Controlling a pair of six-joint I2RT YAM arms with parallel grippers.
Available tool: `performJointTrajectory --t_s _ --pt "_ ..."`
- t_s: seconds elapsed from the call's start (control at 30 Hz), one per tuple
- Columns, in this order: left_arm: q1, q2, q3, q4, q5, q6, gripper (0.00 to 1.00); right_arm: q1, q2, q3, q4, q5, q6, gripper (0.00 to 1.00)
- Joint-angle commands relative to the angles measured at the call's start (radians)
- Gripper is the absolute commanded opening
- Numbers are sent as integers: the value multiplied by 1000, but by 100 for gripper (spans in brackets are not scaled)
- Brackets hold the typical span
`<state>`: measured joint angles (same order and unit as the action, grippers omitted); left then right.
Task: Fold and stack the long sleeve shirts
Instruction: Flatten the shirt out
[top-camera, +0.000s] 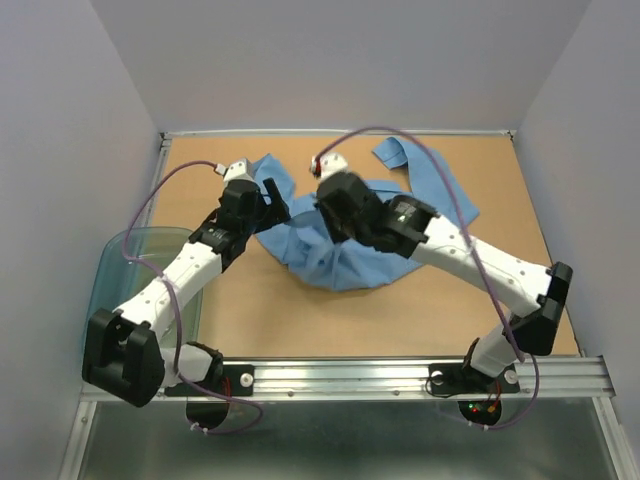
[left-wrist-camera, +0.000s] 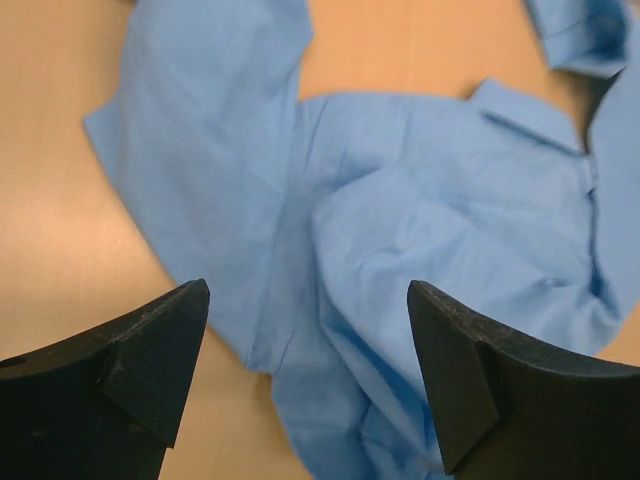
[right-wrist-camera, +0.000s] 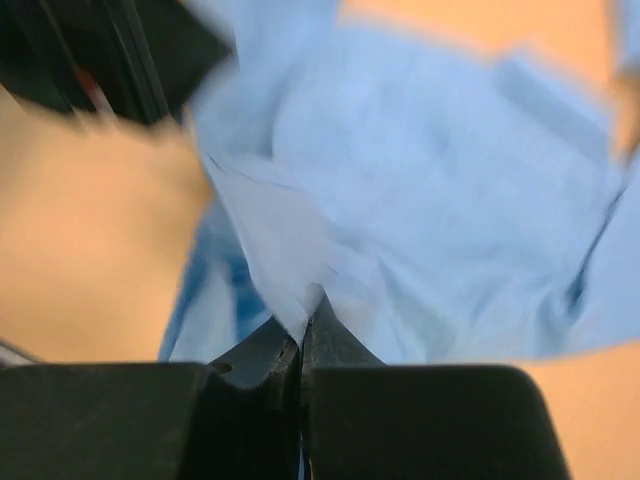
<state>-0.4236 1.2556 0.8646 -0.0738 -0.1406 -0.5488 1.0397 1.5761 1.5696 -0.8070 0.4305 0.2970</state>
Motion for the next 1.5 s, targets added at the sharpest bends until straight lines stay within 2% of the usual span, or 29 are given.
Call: performJointTrajectory --t_s 0.0,0.03,0.1,0.17,0.23,0.4,0.47,0.5,0.63,0.67,0.77,0.83,0.97,1.13,1.2,1.37,1.47 --pt "3 -103 147 -37 -57 50 92 -9 -15 486 -64 206 -228 1" --pt "5 -114 165 -46 -66 58 92 -7 27 627 -67 195 -272 1" --pt "5 -148 192 -64 -94 69 92 -7 73 734 -67 130 -289 1" --pt "6 -183 220 -81 -122 81 92 -7 134 773 -69 14 -322 1" --pt "6 -208 228 -90 -137 89 91 -7 172 733 -69 -76 -303 3" --pt "8 -289 195 -132 -160 107 91 -7 275 516 -102 -353 -159 56" --pt "8 -309 163 -141 -149 110 91 -6 256 439 -100 -346 -105 61" --pt "6 -329 153 -144 -136 110 91 -9 219 403 -95 -299 -92 69" --pt "8 -351 82 -126 -50 116 91 -39 106 261 -89 -165 -72 85" --pt "6 -349 74 -120 -21 115 91 -64 85 213 -90 -154 -53 85" --pt "6 -312 67 -107 9 124 92 -223 4 115 -86 -144 8 89" --pt "6 -263 79 -98 33 139 92 -356 -17 70 -71 -139 22 96" --pt "6 -144 135 -89 76 155 93 -547 -2 -3 -14 -211 34 97" --pt "6 28 204 -52 125 162 94 -740 53 -83 155 -419 12 96" --pt "6 91 224 -54 136 161 94 -765 102 -63 187 -485 -21 94" --pt "-3 186 214 -40 207 98 94 -791 292 58 267 -588 -122 77" --pt "-12 232 176 -8 203 56 94 -799 419 130 276 -636 -153 72"
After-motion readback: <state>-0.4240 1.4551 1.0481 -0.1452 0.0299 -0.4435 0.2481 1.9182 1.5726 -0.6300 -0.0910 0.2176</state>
